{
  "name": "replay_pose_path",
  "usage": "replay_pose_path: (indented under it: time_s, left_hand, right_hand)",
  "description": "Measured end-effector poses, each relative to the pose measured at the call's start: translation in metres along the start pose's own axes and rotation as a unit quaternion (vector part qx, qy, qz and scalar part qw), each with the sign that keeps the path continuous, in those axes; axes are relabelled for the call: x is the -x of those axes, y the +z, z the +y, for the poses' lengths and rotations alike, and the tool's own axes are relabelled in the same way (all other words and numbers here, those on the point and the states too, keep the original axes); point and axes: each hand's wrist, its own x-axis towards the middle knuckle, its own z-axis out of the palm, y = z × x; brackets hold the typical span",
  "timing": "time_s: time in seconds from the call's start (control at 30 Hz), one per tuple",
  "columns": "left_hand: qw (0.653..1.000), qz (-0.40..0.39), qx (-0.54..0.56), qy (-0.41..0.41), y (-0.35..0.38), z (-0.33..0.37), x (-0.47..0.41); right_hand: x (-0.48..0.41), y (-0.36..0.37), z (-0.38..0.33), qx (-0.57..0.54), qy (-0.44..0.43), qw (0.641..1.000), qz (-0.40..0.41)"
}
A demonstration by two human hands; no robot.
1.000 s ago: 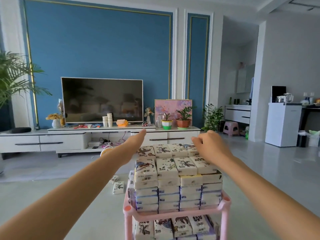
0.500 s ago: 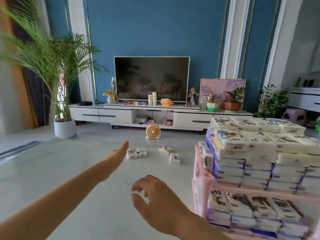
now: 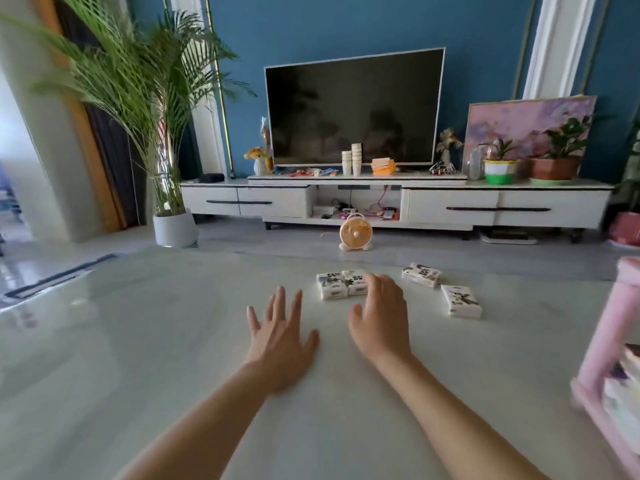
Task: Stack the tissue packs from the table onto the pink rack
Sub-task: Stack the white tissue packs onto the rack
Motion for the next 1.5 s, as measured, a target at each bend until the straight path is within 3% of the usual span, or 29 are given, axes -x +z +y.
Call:
replay_pose_path:
  time_s: [0.07, 0.13, 0.2, 0.27, 0.37, 0.53, 0.63, 0.77, 0.93, 1.07, 1.23, 1.37, 1.5]
  left_hand:
    - [0.998, 0.038, 0.023, 0.04, 0.007, 0.014, -0.032]
    - [0.994, 0.049, 0.087, 0.051, 0.018, 0.028, -0.065]
    - [0.987, 0.033, 0.148, 0.044, 0.026, 0.038, -0.09]
    - [0.981, -0.02, 0.193, 0.014, 0.026, 0.041, -0.104]
    - [0.977, -0.049, 0.207, -0.012, 0.021, 0.034, -0.1]
    - [0.987, -0.036, 0.153, 0.025, 0.01, 0.025, -0.051]
    - [0.985, -0.089, 0.148, 0.023, -0.01, 0.025, -0.005]
    - [0.978, -0.162, 0.126, 0.027, -0.04, 0.03, 0.065]
    - [0.985, -0.149, 0.045, 0.079, -0.083, 0.049, 0.156]
    - [0.982, -0.033, 0.112, 0.146, -0.142, 0.081, 0.204]
    - [0.93, 0.118, 0.262, 0.231, -0.248, 0.149, 0.235]
    - [0.908, 0.103, 0.307, 0.265, -0.286, 0.216, 0.229]
    - [0.906, 0.042, 0.326, 0.267, -0.277, 0.267, 0.211]
  right_hand:
    - [-0.032, 0.015, 0.01, 0.033, 0.011, 0.999, -0.012]
    - [-0.058, 0.031, 0.022, 0.091, 0.007, 0.992, -0.088]
    - [-0.074, 0.044, 0.028, 0.13, 0.018, 0.969, -0.211]
    - [-0.078, 0.049, 0.031, 0.145, 0.029, 0.952, -0.267]
    - [-0.071, 0.043, 0.028, 0.146, 0.01, 0.96, -0.238]
    - [-0.034, 0.013, 0.011, 0.128, -0.016, 0.963, -0.238]
    - [0.009, -0.022, 0.0, 0.129, -0.019, 0.96, -0.246]
    - [0.075, -0.079, -0.021, 0.148, -0.031, 0.945, -0.291]
    - [0.134, -0.176, -0.045, 0.114, -0.029, 0.916, -0.383]
    - [0.161, -0.275, -0.077, 0.076, -0.099, 0.948, -0.293]
    - [0.154, -0.433, -0.104, 0.073, -0.172, 0.971, -0.146]
    - [0.117, -0.514, -0.073, 0.078, -0.119, 0.988, -0.063]
    - [0.081, -0.531, -0.029, 0.058, -0.041, 0.993, -0.091]
